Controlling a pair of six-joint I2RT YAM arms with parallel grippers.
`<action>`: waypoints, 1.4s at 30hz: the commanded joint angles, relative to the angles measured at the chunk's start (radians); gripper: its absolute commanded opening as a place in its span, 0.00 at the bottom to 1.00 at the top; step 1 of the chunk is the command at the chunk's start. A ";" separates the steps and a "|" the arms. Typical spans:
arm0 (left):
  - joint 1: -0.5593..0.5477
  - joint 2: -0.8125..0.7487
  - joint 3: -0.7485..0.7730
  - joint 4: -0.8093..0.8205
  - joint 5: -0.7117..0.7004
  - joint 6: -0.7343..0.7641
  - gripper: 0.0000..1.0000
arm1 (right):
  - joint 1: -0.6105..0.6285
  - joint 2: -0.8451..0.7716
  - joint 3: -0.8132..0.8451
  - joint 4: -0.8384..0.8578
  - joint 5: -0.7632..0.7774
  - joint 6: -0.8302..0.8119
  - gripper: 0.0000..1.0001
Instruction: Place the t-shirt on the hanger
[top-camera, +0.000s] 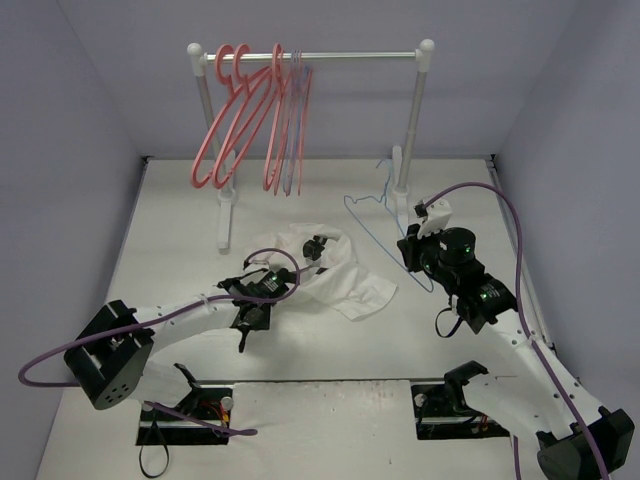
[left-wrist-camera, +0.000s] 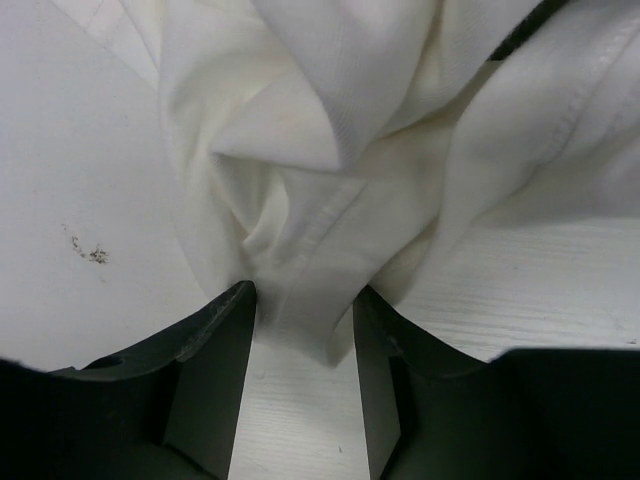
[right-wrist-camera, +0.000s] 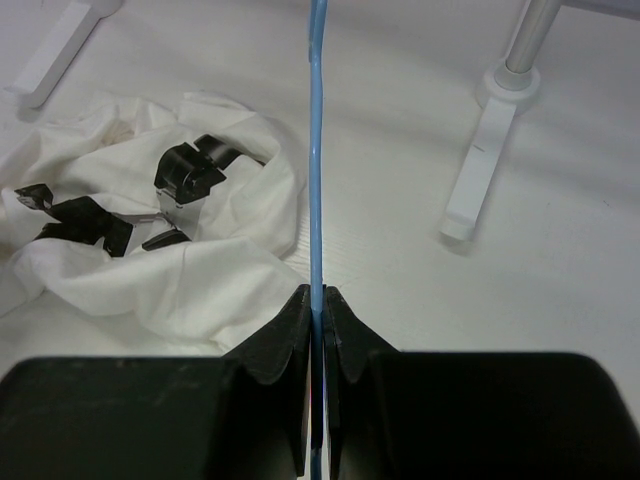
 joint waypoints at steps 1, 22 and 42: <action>0.000 -0.028 0.052 0.010 -0.058 0.014 0.37 | 0.004 -0.003 0.018 0.072 -0.014 0.009 0.04; 0.027 -0.265 0.359 -0.216 -0.196 0.361 0.00 | 0.006 -0.057 0.193 -0.052 -0.519 -0.133 0.00; 0.267 -0.160 0.607 -0.237 -0.001 0.605 0.00 | 0.019 -0.051 0.256 -0.123 -0.815 -0.152 0.00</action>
